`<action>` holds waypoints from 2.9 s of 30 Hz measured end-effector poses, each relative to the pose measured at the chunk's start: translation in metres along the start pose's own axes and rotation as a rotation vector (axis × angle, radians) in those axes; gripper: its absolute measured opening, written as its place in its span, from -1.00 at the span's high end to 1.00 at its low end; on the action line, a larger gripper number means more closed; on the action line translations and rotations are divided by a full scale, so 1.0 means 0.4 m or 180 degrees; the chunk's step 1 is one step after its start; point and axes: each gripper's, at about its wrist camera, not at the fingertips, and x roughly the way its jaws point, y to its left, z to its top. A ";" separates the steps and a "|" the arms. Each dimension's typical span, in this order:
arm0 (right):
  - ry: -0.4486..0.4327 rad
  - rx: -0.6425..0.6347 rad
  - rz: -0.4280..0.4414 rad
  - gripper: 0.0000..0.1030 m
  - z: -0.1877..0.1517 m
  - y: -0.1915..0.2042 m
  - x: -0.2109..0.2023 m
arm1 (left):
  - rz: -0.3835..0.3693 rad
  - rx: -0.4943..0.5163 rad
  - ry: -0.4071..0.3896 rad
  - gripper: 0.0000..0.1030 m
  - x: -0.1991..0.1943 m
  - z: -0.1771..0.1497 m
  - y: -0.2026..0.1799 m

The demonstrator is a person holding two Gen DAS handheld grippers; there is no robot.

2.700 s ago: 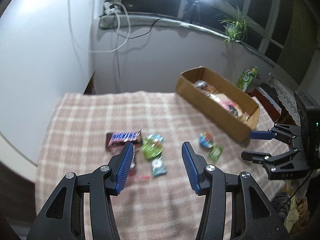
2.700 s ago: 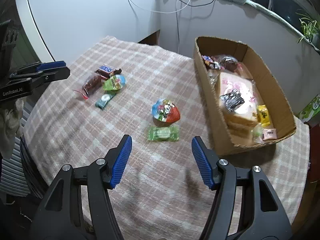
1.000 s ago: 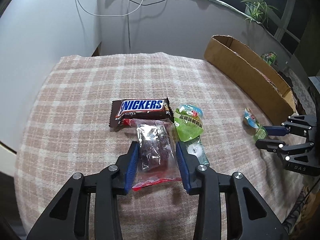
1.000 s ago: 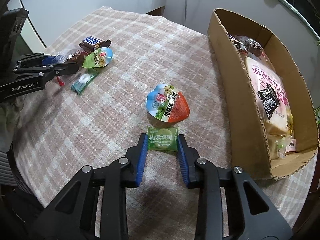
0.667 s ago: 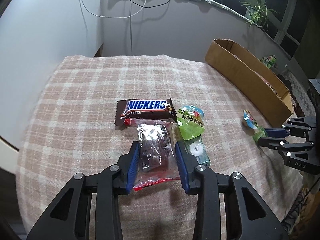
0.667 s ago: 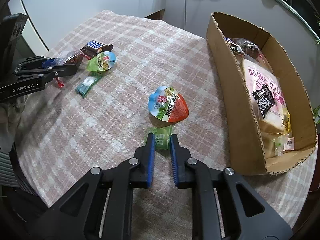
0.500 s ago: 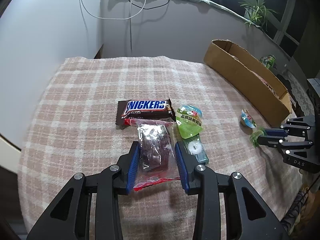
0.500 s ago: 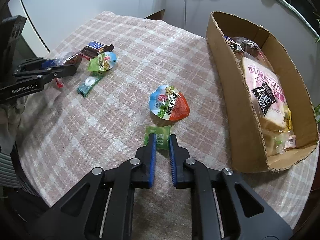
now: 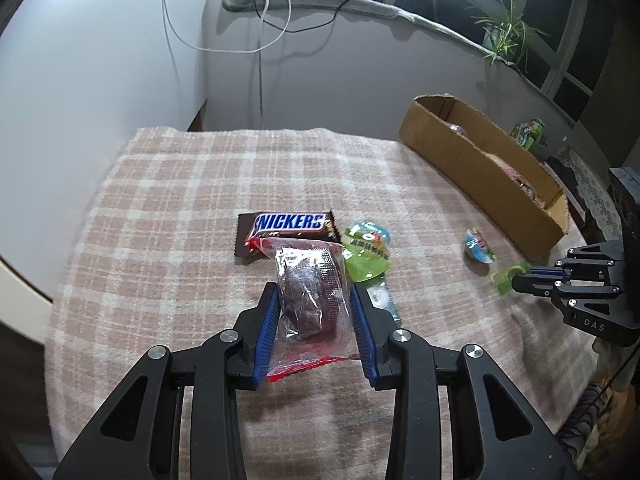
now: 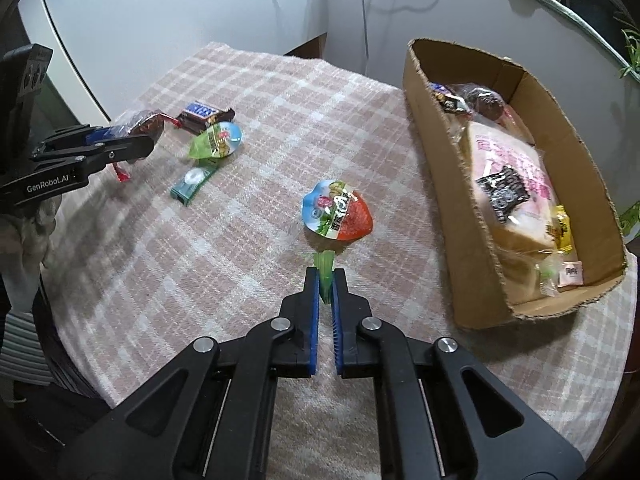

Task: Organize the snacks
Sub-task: 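Carry the meat bag into the box and open the left gripper while the right drops the green candy, then move both grippers back over the remaining snacks on the table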

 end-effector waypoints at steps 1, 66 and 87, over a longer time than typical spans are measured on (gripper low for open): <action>-0.0016 0.0012 0.0004 0.89 -0.001 -0.002 -0.007 | -0.0010 0.0010 -0.0010 0.34 -0.004 0.003 -0.004; -0.0458 0.0778 -0.0177 0.89 0.046 -0.499 -0.112 | -0.0643 0.0712 -0.0043 0.34 0.265 0.369 -0.531; -0.0525 0.0649 -0.0331 -0.43 0.049 -0.475 -0.127 | -0.0560 0.0813 -0.0103 -0.20 0.264 0.382 -0.565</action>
